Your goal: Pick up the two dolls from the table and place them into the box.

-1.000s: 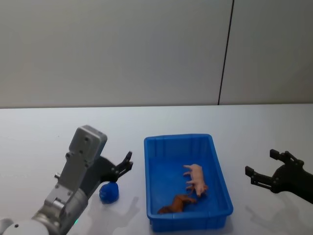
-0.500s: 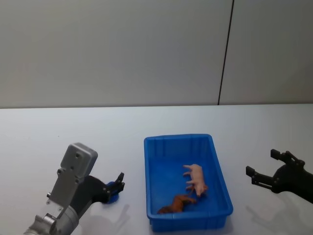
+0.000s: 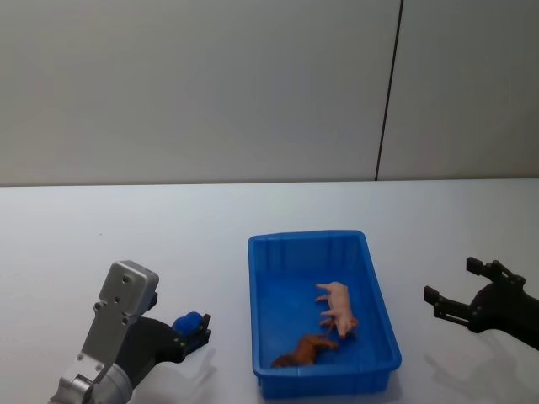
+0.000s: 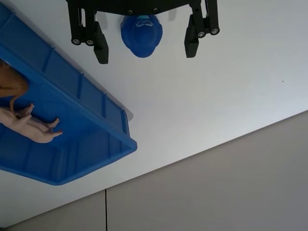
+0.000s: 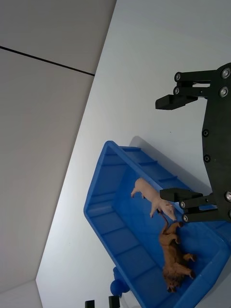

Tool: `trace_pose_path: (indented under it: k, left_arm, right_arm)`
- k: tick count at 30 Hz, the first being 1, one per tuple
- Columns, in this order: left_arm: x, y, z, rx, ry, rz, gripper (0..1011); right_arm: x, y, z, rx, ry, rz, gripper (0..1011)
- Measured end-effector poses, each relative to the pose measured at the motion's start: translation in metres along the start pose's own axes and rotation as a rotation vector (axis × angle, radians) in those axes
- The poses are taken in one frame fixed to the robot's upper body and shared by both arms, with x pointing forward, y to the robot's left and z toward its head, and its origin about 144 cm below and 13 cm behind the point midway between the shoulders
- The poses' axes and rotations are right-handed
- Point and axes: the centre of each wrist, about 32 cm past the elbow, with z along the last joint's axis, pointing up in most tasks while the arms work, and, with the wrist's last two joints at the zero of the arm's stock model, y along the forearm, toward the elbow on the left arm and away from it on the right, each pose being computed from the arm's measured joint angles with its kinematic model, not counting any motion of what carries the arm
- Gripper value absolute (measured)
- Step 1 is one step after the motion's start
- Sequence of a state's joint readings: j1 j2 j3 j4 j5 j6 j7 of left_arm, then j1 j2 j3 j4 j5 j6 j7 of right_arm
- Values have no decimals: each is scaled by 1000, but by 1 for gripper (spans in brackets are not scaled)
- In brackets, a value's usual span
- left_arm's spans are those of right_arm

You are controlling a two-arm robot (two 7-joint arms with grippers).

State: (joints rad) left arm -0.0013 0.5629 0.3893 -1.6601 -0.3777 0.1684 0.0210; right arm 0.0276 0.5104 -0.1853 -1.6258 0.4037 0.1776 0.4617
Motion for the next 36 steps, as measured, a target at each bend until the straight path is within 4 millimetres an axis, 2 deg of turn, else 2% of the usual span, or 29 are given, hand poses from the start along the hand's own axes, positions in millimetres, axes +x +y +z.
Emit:
trace_pose_path:
  k: [17,23,31,36]
  left_arm:
    - [10,-20,-24,33,46,-46,993]
    - [12,-26,-29,38,54,-63,858]
    - [14,-31,-33,42,59,-80,594]
    - [14,-32,-34,42,60,-83,552]
  right_arm:
    - [0,0,0,0,0,0,1001]
    - [0,0,0,0,0,0,1001]
    - [0,0,0,0,0,0,1001]
    - [0,0,0,0,0,0,1001]
